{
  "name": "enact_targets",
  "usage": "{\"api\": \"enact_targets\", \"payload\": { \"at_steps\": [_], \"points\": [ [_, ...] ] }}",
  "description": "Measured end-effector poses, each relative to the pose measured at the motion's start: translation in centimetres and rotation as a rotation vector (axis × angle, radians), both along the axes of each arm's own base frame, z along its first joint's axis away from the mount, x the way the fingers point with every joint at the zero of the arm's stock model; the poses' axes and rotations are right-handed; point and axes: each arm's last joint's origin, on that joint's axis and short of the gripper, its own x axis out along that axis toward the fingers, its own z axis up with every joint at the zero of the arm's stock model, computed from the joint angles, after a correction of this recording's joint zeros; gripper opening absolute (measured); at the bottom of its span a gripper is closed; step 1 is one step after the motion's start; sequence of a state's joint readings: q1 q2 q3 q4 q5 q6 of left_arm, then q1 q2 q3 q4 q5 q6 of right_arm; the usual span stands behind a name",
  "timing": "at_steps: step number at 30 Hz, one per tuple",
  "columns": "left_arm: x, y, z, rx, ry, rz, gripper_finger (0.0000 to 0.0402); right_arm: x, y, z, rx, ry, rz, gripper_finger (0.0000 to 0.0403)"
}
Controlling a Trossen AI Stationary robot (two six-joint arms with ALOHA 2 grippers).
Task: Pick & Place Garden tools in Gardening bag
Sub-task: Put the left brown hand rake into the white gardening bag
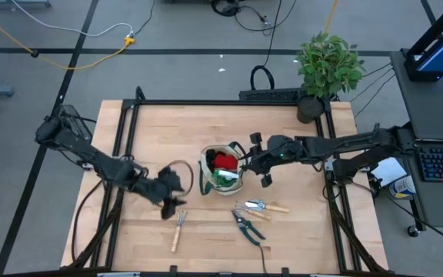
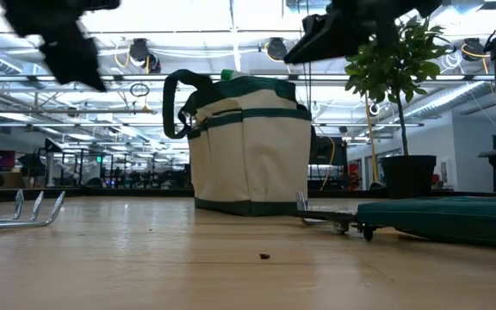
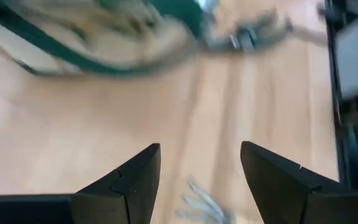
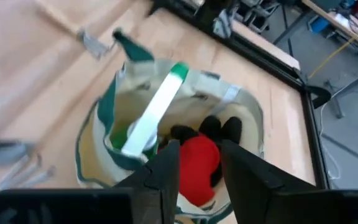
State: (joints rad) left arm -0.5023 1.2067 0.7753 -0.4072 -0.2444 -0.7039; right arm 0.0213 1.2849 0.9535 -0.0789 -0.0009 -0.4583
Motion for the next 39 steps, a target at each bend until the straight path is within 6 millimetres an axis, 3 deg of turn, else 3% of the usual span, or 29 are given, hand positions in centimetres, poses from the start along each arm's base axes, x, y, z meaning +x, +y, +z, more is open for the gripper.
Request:
{"api": "enact_targets", "payload": {
  "at_steps": [5, 11, 17, 34, 39],
  "points": [
    [-0.3, -3.1, -2.3, 0.082, 0.065, -0.103, 0.023, -0.3, 0.2, 0.4, 0.081, -0.014, -0.033, 0.0109],
    [-0.3, -4.8, -4.9, 0.189, 0.124, -0.126, 0.023, -0.3, 0.7, 0.4, 0.112, -0.012, -0.032, 0.0106],
    [-0.2, -5.0, -5.9, 0.222, 0.16, -0.13, 0.023, -0.3, 0.9, 0.4, 0.112, -0.011, -0.023, 0.0105],
    [0.1, -4.7, -5.9, 0.252, 0.14, -0.094, 0.023, -0.3, 0.9, 0.4, 0.112, -0.011, -0.024, 0.0105],
    [-0.4, -4.3, -7.0, 0.232, 0.143, -0.072, 0.023, -0.3, 0.9, 0.4, 0.112, -0.011, -0.024, 0.0105]
  ]
}}
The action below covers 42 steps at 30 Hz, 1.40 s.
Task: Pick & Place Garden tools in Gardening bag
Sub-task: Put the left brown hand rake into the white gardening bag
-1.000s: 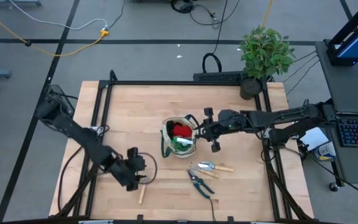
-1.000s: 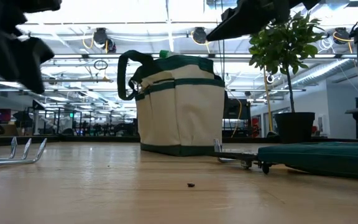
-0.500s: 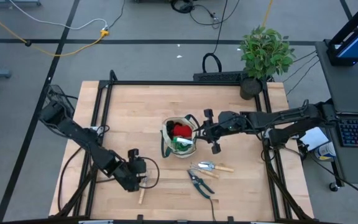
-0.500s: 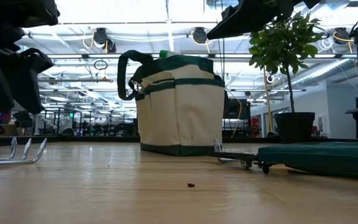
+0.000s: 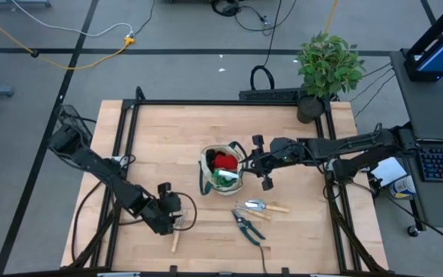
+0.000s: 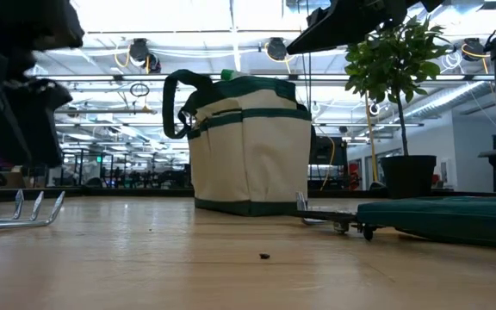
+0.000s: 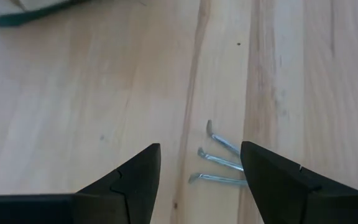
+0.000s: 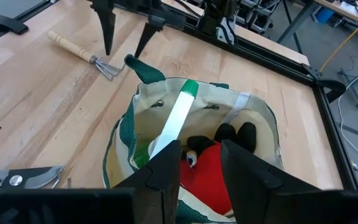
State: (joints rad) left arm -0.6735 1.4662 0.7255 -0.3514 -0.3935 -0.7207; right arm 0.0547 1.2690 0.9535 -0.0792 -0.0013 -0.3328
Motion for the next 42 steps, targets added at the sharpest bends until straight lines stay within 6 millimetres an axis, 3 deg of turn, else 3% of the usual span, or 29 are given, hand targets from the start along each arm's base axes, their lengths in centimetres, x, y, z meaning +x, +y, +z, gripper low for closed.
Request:
{"api": "enact_targets", "payload": {
  "at_steps": [5, 16, 21, 33, 38, 42],
  "points": [
    [-0.3, 0.2, -1.4, -0.068, -0.061, 0.004, 0.023, 0.0, 0.0, 0.0, 0.0, 0.0, 0.0, 0.0105],
    [-1.1, 1.5, -3.3, -0.031, -0.062, -0.024, 0.0224, 0.0, 0.0, 0.0, 0.0, 0.0, 0.0, 0.0105],
    [-0.9, 2.2, -4.2, -0.153, -0.157, -0.043, 0.0178, 0.0, 0.0, 0.0, 0.0, 0.0, 0.0, 0.0105],
    [-1.3, 3.4, -5.1, -0.1, -0.122, -0.099, 0.0018, 0.0, 0.0, 0.0, 0.0, 0.0, 0.0, 0.0105],
    [-0.8, 3.6, -4.5, -0.104, -0.177, -0.096, 0.0015, 0.0, 0.0, 0.0, 0.0, 0.0, 0.0, 0.0105],
    [-0.2, 3.5, -2.8, -0.038, -0.214, -0.145, 0.0007, 0.0, 0.0, 0.0, 0.0, 0.001, 0.0, 0.0105]
  ]
}}
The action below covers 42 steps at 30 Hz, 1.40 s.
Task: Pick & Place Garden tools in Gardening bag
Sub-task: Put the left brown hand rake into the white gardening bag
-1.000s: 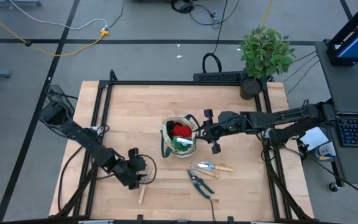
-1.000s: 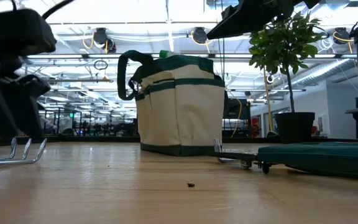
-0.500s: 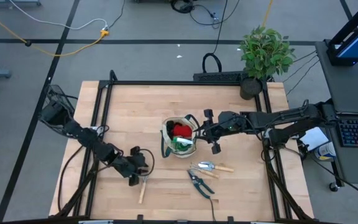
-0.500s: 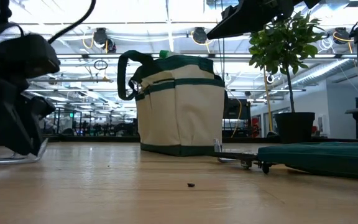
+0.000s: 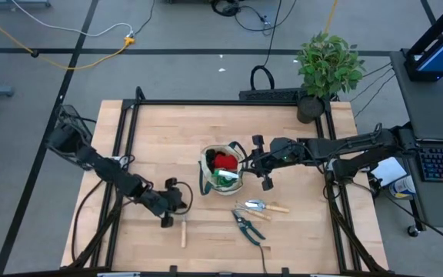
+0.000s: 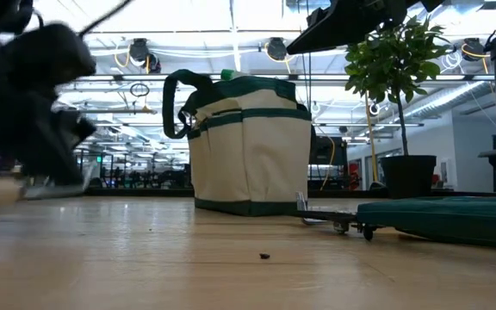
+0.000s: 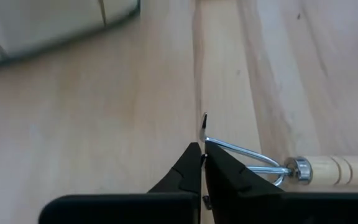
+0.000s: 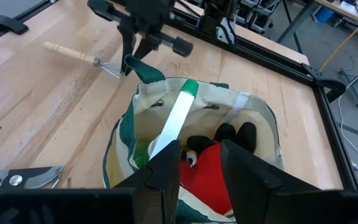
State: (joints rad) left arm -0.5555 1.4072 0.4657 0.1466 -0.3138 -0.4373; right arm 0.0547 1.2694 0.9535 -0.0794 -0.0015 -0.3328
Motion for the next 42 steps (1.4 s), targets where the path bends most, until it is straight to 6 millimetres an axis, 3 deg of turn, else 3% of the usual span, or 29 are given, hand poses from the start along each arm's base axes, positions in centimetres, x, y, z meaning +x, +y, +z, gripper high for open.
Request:
{"api": "enact_targets", "payload": {
  "at_steps": [8, 18, 24, 29, 36, 42],
  "points": [
    [1.5, -0.2, 6.9, 0.278, -0.018, -0.003, 0.0006, -0.2, 0.0, -0.7, 0.039, 0.022, -0.019, 0.0105],
    [3.5, 0.2, 16.7, 0.648, -0.155, -0.001, 0.001, -1.3, 0.4, -4.3, 0.208, 0.142, -0.112, 0.0105],
    [4.7, 2.0, 20.1, 0.818, -0.18, 0.002, 0.0006, -2.0, 1.2, -5.7, 0.267, 0.193, -0.126, 0.0105],
    [5.7, 4.4, 21.0, 0.983, -0.151, 0.083, 0.0012, -2.0, 1.8, -5.7, 0.258, 0.197, -0.099, 0.0105],
    [9.2, 7.2, 19.9, 1.148, -0.087, 0.063, 0.0009, -1.9, 2.0, -5.5, 0.27, 0.174, -0.097, 0.0105],
    [12.1, 8.3, 16.2, 1.251, 0.071, -0.089, 0.0007, -1.6, 2.0, -5.1, 0.285, 0.122, -0.09, 0.0105]
  ]
}}
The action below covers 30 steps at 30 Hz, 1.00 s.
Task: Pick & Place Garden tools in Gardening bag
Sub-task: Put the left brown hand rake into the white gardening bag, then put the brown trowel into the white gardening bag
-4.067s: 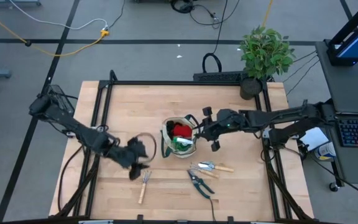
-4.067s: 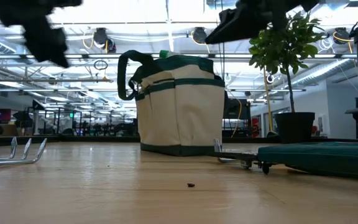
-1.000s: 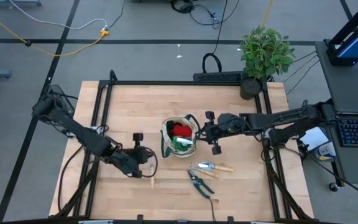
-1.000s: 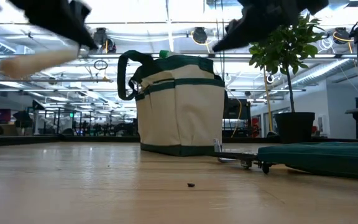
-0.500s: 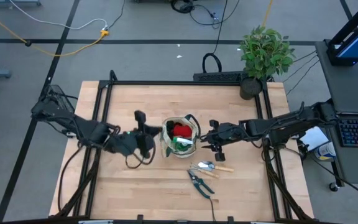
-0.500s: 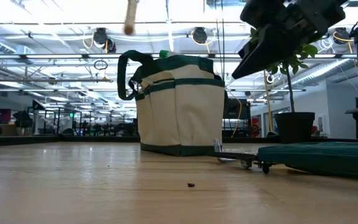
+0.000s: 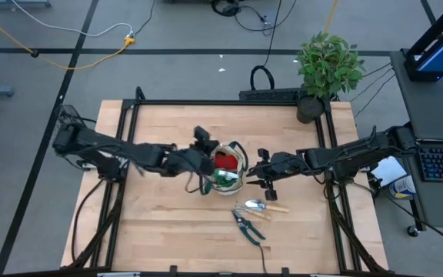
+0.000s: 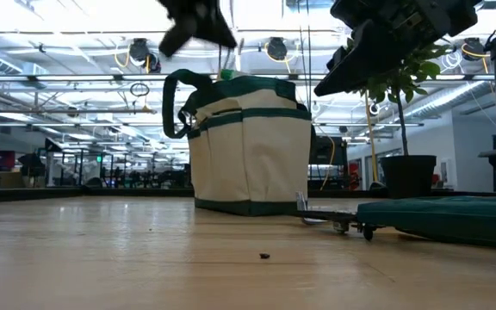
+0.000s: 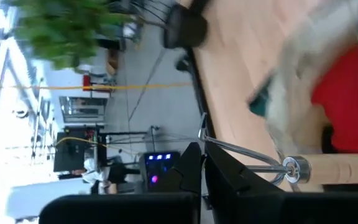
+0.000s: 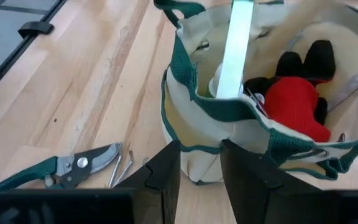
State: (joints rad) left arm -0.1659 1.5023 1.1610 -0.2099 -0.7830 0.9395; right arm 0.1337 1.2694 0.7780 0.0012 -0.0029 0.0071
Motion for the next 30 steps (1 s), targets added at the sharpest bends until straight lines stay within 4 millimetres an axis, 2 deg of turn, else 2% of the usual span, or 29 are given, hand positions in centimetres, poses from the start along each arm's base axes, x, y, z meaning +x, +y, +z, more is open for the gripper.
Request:
{"api": "enact_targets", "payload": {
  "at_steps": [6, 10, 16, 22, 30],
  "points": [
    [2.0, 0.1, -3.4, 0.094, 0.174, -0.048, 0.0005, 0.2, 0.0, 0.3, 0.005, -0.031, 0.001, 0.0105],
    [2.6, -0.1, -4.7, 0.112, 0.246, -0.116, 0.001, 0.2, 0.0, 0.3, 0.005, -0.032, 0.001, 0.0105],
    [2.8, -0.7, -5.1, 0.09, 0.302, -0.279, 0.0009, 0.2, 0.0, 0.3, 0.003, -0.032, 0.001, 0.0105],
    [2.9, -0.3, -5.3, 0.0, 0.281, -0.326, 0.0054, 0.2, 0.0, 0.3, 0.002, -0.033, 0.001, 0.0105],
    [3.0, 0.4, -5.2, -0.024, 0.266, -0.299, 0.0092, 0.2, 0.0, 0.3, 0.001, -0.033, 0.001, 0.0105]
  ]
}}
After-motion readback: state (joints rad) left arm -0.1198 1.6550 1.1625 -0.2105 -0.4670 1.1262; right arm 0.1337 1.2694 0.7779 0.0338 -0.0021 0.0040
